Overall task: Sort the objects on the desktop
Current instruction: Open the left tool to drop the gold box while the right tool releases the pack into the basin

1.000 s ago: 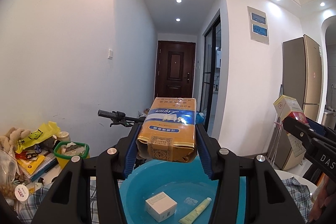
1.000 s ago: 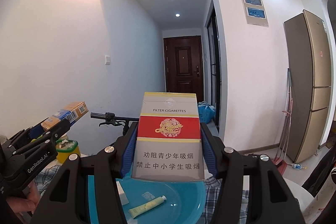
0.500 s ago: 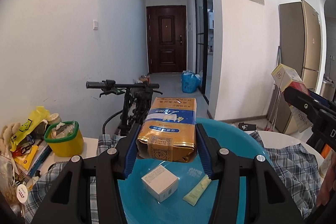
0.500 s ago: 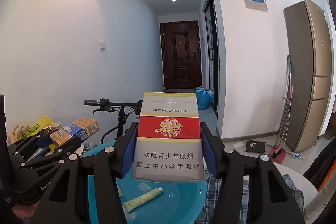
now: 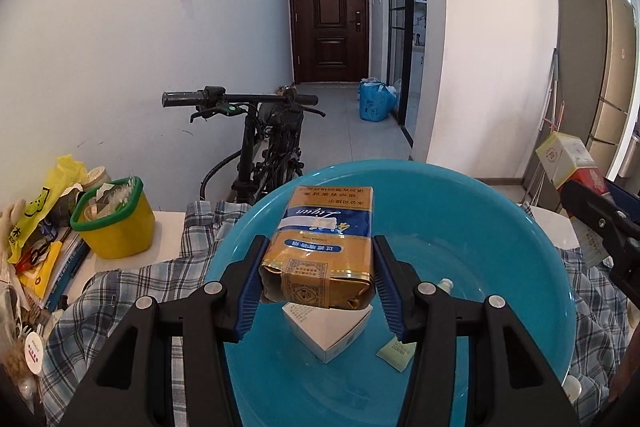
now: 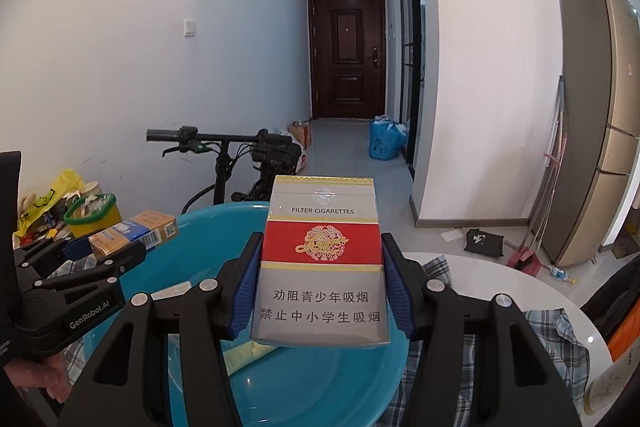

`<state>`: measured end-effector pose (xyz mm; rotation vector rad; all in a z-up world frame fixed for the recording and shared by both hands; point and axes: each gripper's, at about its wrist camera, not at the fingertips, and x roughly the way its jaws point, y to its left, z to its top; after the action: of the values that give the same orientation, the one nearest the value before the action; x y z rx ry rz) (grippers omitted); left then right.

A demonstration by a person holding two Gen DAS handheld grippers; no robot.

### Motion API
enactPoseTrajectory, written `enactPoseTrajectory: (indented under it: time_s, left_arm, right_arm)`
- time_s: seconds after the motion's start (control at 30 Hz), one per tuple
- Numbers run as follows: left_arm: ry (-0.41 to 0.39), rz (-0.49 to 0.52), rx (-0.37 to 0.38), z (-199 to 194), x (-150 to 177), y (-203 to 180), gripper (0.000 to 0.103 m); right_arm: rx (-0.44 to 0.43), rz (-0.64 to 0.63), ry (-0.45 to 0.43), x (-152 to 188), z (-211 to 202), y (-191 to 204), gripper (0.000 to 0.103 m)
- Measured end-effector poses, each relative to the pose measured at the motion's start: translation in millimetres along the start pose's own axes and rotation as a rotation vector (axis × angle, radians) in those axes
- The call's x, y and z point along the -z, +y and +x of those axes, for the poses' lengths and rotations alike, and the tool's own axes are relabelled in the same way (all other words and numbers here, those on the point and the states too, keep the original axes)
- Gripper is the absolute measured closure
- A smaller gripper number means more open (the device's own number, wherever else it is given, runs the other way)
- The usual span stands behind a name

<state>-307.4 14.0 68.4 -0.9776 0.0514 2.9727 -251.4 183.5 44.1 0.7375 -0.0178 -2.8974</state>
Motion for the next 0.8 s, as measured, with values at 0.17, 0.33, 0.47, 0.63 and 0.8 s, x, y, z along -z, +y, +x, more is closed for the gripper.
enactPoseTrajectory:
  time_s: [0.17,0.33,0.47,0.63,0.8]
  left_arm:
    - [0.036,-0.009,-0.007,11.8,4.1,0.9,0.049]
    - [0.117,-0.023,0.009,32.0,9.5,6.2,0.049]
    - [0.218,-0.054,0.066,53.2,19.0,10.3,0.049]
    - [0.240,-0.060,0.063,57.2,21.8,10.8,0.049]
    - [0.258,-0.058,0.053,59.5,22.7,11.9,0.049]
  right_arm:
    - [-0.110,0.061,0.093,10.3,19.4,-7.7,0.048]
    - [-0.137,0.068,0.175,22.6,38.9,-7.1,0.048]
    - [-0.172,0.074,0.233,30.4,49.3,-3.4,0.048]
    - [-0.169,0.056,0.274,38.4,59.2,1.1,0.048]
    - [-0.168,0.051,0.288,40.2,62.5,1.8,0.048]
